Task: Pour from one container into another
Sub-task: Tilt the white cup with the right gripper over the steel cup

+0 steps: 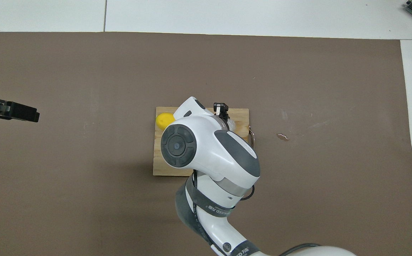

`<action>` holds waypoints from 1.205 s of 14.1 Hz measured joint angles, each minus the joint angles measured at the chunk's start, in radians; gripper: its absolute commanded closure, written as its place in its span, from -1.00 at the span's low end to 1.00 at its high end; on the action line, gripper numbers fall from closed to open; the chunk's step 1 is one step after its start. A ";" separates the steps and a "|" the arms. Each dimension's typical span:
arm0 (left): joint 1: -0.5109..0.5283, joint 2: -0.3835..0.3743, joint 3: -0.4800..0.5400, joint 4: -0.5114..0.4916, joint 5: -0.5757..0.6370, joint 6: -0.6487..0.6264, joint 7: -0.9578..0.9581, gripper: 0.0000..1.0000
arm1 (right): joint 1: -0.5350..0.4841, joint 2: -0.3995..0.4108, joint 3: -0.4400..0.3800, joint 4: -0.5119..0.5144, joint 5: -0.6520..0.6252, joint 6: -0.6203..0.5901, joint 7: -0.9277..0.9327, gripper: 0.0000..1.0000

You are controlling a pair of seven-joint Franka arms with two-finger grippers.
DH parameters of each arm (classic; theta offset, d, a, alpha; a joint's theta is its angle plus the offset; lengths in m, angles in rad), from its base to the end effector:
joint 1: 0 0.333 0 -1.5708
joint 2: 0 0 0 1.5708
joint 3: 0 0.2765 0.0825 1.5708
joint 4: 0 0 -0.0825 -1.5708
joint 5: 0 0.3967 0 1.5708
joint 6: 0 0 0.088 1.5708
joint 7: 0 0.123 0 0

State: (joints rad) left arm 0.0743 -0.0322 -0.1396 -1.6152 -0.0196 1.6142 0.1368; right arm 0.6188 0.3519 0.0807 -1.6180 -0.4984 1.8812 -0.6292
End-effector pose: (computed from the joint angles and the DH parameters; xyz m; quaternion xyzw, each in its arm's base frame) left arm 0.5617 -0.0401 0.5693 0.9948 -0.1006 0.0157 0.0070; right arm 0.5286 0.3830 0.3653 0.7133 0.6649 -0.0341 0.2191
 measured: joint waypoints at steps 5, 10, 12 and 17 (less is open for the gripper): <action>0.000 0.000 0.000 0.000 -0.001 0.000 -0.003 -1.00 | 0.035 0.030 -0.001 0.041 -0.055 -0.038 0.000 1.00; 0.000 0.000 0.000 0.000 -0.007 0.000 -0.004 -1.00 | 0.055 0.037 -0.001 0.046 -0.103 -0.039 0.000 1.00; 0.000 0.000 0.000 0.000 -0.007 0.000 -0.004 -1.00 | 0.065 0.038 -0.001 0.046 -0.132 -0.039 0.000 1.00; 0.000 0.000 0.000 0.000 -0.013 0.000 -0.005 -1.00 | 0.082 0.042 0.000 0.046 -0.170 -0.038 0.001 1.00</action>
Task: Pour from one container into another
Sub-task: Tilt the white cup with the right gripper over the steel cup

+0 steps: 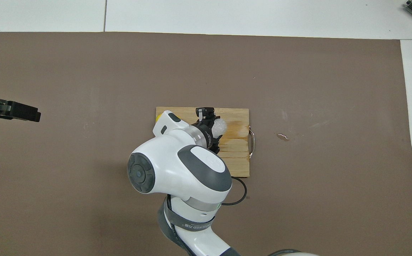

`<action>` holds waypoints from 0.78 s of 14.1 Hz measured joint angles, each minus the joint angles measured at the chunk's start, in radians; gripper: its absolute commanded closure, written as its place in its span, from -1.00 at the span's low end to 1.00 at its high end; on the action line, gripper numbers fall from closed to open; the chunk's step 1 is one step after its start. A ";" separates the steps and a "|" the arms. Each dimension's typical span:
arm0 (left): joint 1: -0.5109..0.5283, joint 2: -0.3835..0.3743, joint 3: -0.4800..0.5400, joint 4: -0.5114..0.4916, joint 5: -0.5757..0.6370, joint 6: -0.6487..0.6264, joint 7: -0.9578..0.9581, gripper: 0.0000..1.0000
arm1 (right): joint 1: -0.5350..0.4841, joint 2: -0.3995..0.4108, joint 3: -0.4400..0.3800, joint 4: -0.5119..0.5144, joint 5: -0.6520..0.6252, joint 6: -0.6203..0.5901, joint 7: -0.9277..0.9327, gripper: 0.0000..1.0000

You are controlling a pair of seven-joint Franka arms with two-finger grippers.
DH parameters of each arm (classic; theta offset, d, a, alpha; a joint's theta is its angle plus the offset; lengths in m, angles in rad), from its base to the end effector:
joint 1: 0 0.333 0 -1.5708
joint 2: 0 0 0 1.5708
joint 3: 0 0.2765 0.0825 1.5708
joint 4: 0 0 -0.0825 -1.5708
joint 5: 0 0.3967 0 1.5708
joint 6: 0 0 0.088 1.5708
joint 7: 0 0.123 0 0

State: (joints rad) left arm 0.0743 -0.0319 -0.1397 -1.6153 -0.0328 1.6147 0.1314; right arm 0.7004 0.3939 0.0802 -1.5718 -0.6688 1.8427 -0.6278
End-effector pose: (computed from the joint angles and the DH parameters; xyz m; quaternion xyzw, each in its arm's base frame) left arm 0.5617 -0.0417 0.5692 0.9950 -0.0978 0.0160 0.0136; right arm 0.5138 0.4190 0.3651 0.6543 0.6938 -0.0340 0.2990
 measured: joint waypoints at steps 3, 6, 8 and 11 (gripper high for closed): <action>0.000 0.000 0.000 0.000 -0.009 0.001 0.000 -1.00 | 0.001 0.003 0.000 -0.002 -0.013 0.000 0.005 1.00; 0.000 0.000 0.000 0.000 -0.010 0.001 0.000 -1.00 | 0.007 0.008 0.000 -0.006 -0.059 0.000 0.031 1.00; 0.000 0.000 0.000 0.000 -0.010 0.002 0.000 -1.00 | 0.012 0.008 0.000 -0.014 -0.076 0.000 0.040 1.00; 0.000 0.000 0.000 0.000 -0.010 0.012 0.000 -1.00 | 0.014 0.008 0.000 -0.024 -0.097 0.000 0.044 1.00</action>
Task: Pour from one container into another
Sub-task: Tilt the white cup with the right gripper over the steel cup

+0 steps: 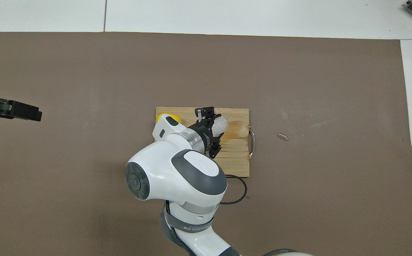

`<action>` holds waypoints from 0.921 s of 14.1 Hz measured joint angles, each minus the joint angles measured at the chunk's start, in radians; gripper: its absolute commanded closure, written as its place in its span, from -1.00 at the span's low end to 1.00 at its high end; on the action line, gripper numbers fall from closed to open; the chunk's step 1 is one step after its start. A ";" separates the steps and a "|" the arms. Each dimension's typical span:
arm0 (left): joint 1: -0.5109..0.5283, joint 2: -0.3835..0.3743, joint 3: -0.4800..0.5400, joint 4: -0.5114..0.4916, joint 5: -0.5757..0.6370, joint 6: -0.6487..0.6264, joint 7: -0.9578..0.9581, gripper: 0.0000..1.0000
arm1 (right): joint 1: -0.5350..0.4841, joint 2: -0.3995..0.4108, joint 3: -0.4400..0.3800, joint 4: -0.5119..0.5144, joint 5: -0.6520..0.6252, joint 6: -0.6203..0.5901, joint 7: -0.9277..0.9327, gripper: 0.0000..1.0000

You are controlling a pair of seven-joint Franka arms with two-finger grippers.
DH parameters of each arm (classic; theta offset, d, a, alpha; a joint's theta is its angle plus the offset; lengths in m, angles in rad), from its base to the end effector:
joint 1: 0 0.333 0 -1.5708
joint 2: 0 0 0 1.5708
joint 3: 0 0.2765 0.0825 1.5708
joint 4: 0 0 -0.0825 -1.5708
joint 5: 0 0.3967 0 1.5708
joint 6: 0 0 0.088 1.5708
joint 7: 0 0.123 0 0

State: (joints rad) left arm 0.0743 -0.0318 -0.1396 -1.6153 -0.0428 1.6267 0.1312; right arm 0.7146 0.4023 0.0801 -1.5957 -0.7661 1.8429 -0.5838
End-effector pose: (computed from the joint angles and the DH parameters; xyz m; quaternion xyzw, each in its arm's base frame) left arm 0.5631 -0.0429 0.5703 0.9948 -0.0973 0.0221 0.0185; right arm 0.5112 0.4200 0.3535 0.6380 0.6890 -0.0346 0.3420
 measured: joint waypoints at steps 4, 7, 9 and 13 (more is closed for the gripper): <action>0.000 0.000 0.000 0.000 0.000 0.010 0.000 -1.00 | 0.021 -0.001 0.001 -0.023 -0.045 0.003 0.039 1.00; 0.000 0.000 0.000 0.000 0.000 0.012 0.000 -1.00 | 0.030 -0.003 0.001 -0.039 -0.058 0.010 0.046 1.00; -0.007 0.000 0.004 0.000 0.000 0.013 0.000 -1.00 | 0.029 -0.005 -0.001 -0.043 -0.060 0.013 0.046 1.00; -0.050 -0.001 0.061 0.000 0.000 0.014 0.000 -1.00 | 0.029 -0.009 -0.001 -0.045 -0.060 0.013 0.046 1.00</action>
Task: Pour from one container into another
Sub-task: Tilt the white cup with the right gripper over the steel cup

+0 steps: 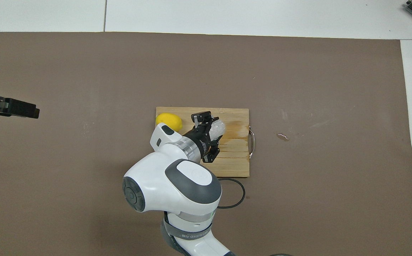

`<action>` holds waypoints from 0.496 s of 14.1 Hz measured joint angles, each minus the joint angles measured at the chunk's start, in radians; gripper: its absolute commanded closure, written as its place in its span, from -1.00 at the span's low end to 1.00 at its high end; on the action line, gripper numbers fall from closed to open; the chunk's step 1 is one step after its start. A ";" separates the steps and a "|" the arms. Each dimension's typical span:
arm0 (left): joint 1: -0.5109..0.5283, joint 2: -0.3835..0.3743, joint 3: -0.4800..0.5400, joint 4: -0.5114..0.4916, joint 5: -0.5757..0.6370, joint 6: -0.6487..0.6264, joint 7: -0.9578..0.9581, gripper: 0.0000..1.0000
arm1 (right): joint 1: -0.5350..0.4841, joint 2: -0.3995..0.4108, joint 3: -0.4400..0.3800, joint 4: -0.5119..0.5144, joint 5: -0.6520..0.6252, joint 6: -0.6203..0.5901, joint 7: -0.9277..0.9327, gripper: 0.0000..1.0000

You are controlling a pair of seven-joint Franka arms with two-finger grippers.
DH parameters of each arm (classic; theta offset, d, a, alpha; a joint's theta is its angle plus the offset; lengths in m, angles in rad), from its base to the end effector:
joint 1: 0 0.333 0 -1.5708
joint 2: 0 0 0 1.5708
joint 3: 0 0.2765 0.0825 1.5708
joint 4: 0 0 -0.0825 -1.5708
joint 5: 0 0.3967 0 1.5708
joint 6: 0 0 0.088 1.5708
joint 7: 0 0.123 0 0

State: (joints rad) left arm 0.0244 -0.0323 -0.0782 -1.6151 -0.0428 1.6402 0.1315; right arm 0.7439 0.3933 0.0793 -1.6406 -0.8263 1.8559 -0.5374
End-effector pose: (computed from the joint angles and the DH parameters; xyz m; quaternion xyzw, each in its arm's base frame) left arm 0.5650 -0.0360 0.5720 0.9952 -0.0916 0.0294 0.0190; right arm 0.4965 0.4284 0.3423 0.6227 0.6903 -0.0277 0.3674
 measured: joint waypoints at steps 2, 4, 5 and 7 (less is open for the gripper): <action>-0.003 0.000 0.006 0.000 0.000 0.000 0.000 -1.00 | 0.000 -0.001 0.000 -0.001 0.000 0.000 0.000 1.00; -0.004 0.000 0.007 0.000 0.000 0.000 0.000 -1.00 | -0.002 -0.003 -0.001 -0.002 0.000 0.000 0.000 1.00; -0.004 -0.001 0.007 0.000 0.000 0.000 0.002 -1.00 | -0.004 -0.004 -0.001 -0.003 0.000 0.000 0.001 1.00; -0.004 -0.002 0.009 0.000 0.000 0.000 0.008 -1.00 | -0.012 -0.009 -0.001 -0.003 0.009 0.001 0.007 1.00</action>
State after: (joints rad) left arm 0.0199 -0.0341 -0.0696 -1.6151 -0.0428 1.6402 0.1393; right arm 0.7315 0.3847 0.0783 -1.6433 -0.8173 1.8565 -0.5304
